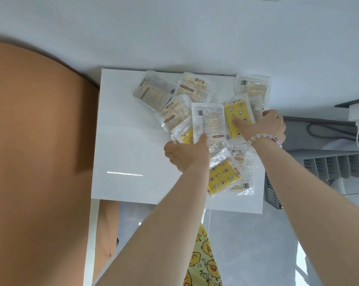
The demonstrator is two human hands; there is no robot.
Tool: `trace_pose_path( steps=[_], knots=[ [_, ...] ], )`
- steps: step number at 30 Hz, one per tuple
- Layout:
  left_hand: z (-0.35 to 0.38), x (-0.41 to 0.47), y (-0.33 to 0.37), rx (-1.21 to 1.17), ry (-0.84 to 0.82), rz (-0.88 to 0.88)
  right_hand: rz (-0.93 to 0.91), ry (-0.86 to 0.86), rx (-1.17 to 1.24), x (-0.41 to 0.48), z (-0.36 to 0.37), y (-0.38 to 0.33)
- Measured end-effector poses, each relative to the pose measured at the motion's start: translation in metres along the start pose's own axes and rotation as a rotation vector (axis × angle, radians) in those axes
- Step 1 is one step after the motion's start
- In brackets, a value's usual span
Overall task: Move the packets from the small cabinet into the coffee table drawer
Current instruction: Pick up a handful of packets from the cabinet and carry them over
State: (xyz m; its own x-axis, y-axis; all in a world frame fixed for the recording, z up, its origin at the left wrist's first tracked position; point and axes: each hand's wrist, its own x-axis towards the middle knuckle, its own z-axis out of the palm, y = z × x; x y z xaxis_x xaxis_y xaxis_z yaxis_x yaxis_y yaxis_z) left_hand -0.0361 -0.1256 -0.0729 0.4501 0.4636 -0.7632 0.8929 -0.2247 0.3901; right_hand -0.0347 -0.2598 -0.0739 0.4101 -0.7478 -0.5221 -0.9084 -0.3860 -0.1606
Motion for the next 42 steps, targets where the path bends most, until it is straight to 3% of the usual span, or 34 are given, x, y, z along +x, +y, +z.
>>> trace_pose_path(
  steps=[12,20,32,42],
  knots=[
    [0.011,-0.005,0.012,-0.156,-0.048,-0.045,0.070,-0.184,0.053,-0.001,0.012,-0.008],
    [0.010,0.000,0.025,0.130,-0.141,0.178,0.012,-0.243,0.140,0.003,0.011,-0.010],
    [0.005,0.004,0.034,0.247,-0.216,0.288,-0.051,-0.292,0.328,0.000,0.012,-0.006],
    [-0.021,0.001,0.046,0.220,-0.161,0.377,0.012,-0.275,0.467,-0.002,-0.026,-0.007]
  ],
)
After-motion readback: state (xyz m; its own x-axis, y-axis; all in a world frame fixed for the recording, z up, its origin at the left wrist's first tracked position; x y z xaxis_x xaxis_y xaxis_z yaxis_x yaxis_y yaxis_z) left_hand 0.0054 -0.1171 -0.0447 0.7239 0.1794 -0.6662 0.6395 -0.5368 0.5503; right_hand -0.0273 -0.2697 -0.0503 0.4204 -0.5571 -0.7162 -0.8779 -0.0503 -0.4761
